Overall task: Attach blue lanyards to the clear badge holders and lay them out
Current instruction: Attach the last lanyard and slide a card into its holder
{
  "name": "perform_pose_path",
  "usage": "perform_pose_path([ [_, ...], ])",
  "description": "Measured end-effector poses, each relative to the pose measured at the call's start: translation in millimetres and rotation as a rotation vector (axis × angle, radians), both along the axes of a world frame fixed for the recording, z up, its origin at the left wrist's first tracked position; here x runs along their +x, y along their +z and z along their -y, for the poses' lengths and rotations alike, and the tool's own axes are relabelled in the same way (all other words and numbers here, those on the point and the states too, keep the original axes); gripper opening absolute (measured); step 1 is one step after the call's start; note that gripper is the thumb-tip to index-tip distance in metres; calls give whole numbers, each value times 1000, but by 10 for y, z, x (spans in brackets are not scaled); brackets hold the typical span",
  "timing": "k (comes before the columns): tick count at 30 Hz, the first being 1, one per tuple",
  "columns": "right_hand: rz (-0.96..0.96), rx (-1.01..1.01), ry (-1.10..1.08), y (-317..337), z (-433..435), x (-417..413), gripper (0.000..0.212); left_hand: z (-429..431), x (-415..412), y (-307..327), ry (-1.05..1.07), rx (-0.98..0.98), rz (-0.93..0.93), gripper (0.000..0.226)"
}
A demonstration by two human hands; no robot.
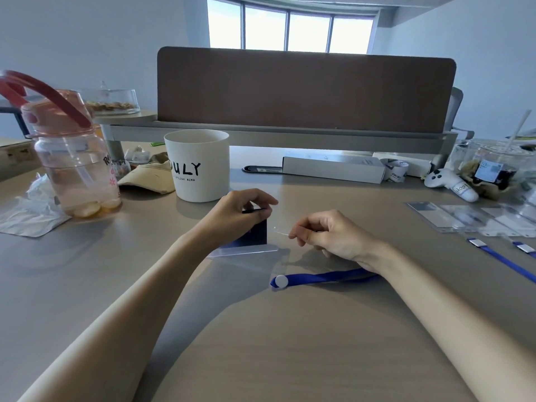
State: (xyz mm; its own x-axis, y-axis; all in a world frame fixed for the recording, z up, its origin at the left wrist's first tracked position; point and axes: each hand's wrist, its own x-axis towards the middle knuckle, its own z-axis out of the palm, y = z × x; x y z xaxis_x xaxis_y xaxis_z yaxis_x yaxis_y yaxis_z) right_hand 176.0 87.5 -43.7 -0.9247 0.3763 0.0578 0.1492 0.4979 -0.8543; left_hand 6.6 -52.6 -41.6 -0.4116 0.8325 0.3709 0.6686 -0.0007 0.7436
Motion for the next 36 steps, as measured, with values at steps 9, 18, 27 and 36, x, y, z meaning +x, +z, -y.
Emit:
perform_pose_path([
  [9,-31,-147,26,-40,-16,-10,17,10,36,47,-22,20,43,20],
  [18,-134,-176,-83,-25,56,-45,9,18,51,76,-80,-98,51,18],
  [27,-265,-234,-197,-42,89,-75,13,75,51,119,-154,-182,173,26],
  [36,-351,-197,-243,-3,125,-77,18,67,104,152,-132,-296,163,15],
])
